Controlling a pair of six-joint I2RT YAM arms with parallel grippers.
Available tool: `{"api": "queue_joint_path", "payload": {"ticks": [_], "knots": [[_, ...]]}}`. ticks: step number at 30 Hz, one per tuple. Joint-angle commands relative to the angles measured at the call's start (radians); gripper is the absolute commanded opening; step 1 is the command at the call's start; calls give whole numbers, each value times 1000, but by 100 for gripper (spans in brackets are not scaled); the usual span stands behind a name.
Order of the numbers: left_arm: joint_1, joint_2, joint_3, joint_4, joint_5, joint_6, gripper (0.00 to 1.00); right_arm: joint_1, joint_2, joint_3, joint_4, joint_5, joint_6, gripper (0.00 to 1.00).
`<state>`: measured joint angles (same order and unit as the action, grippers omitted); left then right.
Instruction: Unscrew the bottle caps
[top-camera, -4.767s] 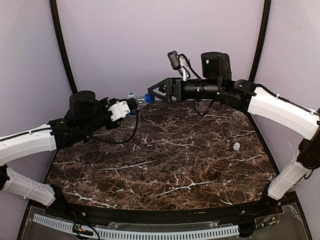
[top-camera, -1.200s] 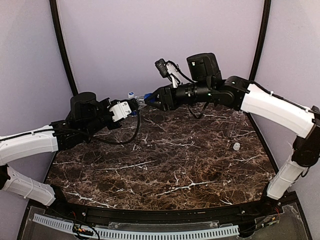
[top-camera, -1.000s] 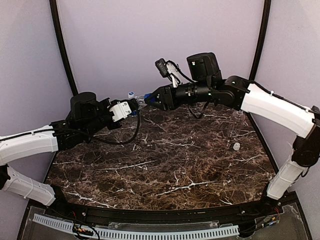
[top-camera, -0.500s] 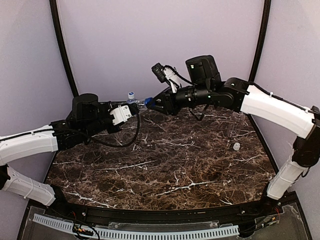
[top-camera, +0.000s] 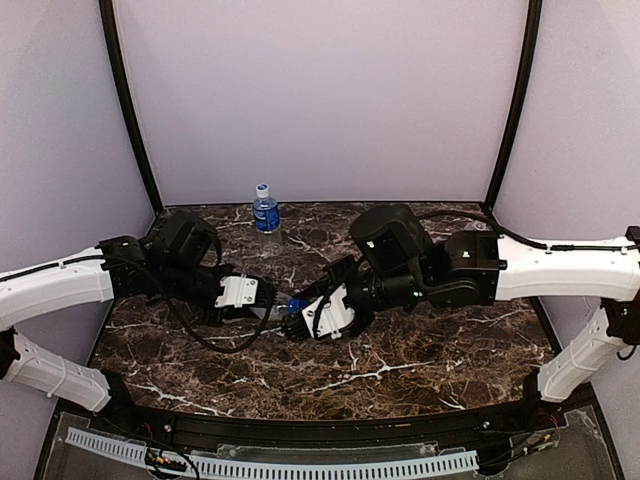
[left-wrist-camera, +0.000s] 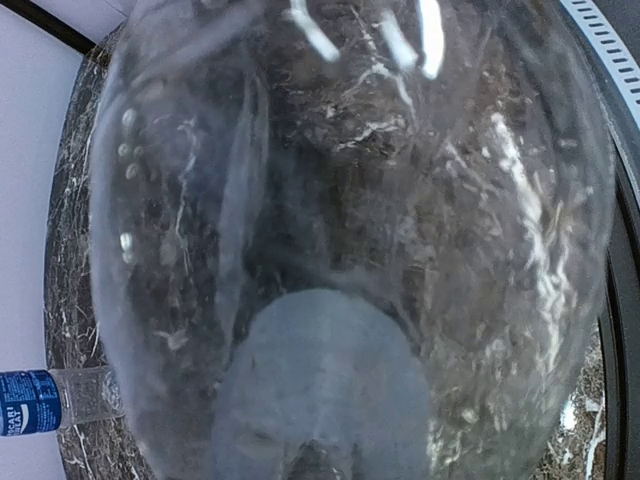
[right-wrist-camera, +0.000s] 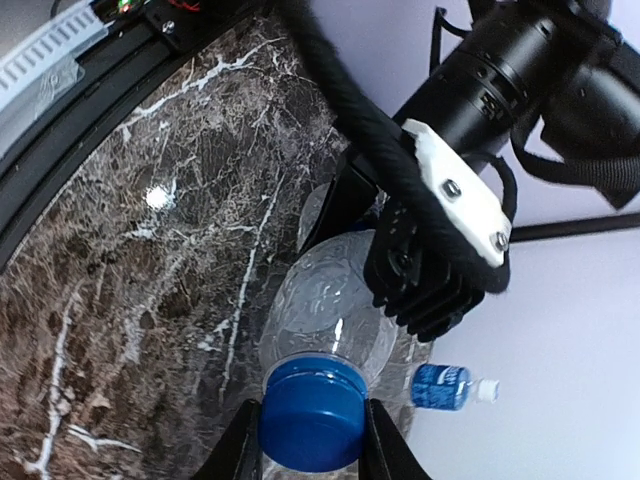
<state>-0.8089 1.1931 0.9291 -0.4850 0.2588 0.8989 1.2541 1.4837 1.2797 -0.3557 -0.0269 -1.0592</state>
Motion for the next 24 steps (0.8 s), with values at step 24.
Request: {"api": "queue_joint_path", "payload": {"ticks": [24], "knots": [[-1, -28, 12, -41, 62, -6, 17, 37, -223, -280, 444, 82, -550, 0]]}}
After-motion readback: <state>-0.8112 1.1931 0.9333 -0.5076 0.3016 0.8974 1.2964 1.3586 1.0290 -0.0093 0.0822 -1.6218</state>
